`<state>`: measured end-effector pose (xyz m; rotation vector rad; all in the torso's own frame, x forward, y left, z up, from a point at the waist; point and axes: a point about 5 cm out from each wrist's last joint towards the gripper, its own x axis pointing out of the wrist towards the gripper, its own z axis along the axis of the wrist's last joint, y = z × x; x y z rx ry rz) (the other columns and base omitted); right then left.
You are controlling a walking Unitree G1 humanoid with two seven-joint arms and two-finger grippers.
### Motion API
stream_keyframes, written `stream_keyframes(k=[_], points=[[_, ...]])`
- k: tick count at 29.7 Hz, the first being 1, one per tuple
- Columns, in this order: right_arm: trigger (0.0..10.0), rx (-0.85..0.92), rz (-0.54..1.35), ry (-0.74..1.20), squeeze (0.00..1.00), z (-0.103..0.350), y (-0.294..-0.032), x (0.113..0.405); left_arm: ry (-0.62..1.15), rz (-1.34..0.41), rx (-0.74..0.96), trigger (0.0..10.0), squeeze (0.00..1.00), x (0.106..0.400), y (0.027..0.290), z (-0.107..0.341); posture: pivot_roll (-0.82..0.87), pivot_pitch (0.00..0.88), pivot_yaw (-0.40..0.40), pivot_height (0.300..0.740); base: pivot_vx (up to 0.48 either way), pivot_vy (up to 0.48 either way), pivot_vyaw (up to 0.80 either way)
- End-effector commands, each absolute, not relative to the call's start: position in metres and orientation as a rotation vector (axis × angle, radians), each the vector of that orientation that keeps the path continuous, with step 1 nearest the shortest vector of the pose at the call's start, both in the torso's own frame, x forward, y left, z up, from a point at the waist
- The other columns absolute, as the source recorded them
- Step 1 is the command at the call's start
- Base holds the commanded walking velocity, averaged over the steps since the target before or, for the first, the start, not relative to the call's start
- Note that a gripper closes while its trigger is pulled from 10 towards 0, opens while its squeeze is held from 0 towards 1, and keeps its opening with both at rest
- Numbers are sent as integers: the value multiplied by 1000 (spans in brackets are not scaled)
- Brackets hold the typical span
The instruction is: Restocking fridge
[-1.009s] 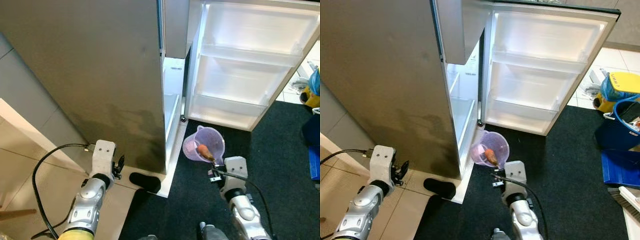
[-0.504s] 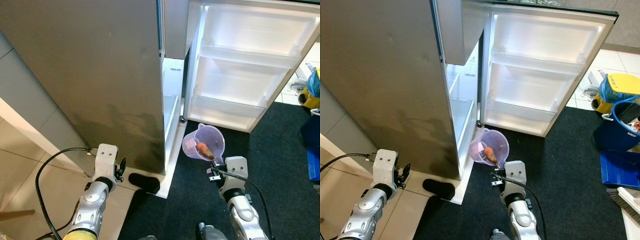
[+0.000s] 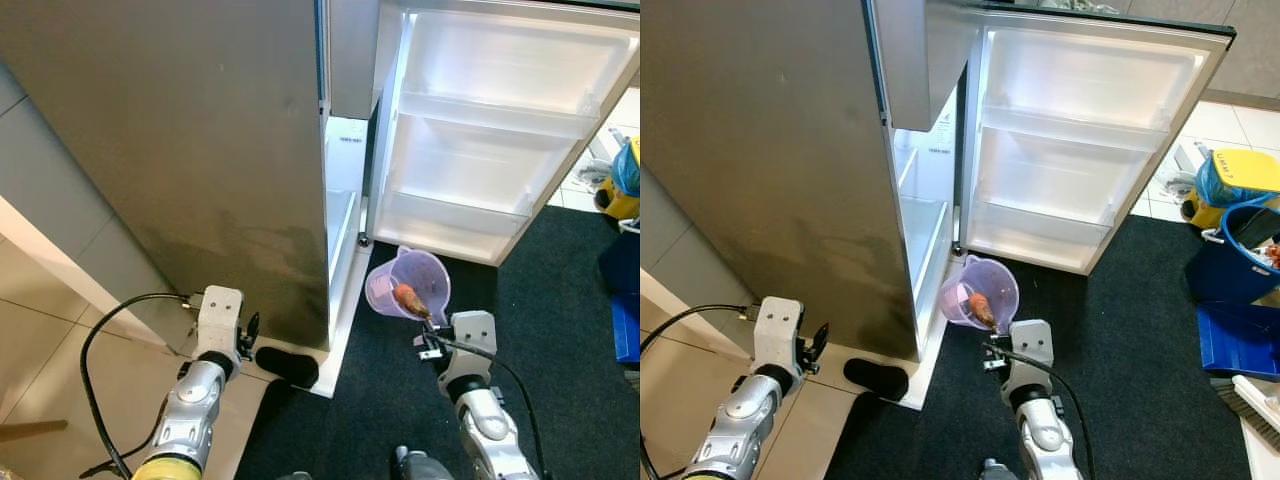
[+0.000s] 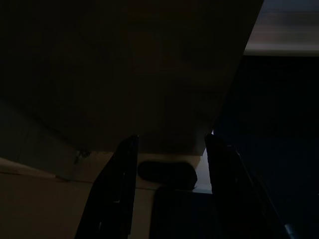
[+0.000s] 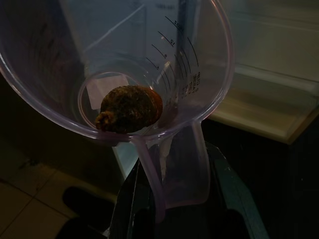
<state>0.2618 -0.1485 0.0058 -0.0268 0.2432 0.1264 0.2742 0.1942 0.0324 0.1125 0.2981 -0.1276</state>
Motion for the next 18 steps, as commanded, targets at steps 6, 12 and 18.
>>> stream_keyframes(k=[6, 12, 18], points=[[10000, -11, 116, 246, 0, 5, -150, 260, 310, -144, 113, 10000, 0, 271, 190, 27, -46, 137, 14, 740, 0, 0, 0], [10000, -8, 115, 254, 0, 4, -150, 259, 309, -151, 112, 10000, 0, 271, 187, 26, -44, 137, 13, 740, 0, 0, 0], [10000, -7, 115, 254, 0, 5, -150, 259, 310, -159, 119, 10000, 0, 271, 186, 26, -47, 137, 12, 740, 0, -95, 0]])
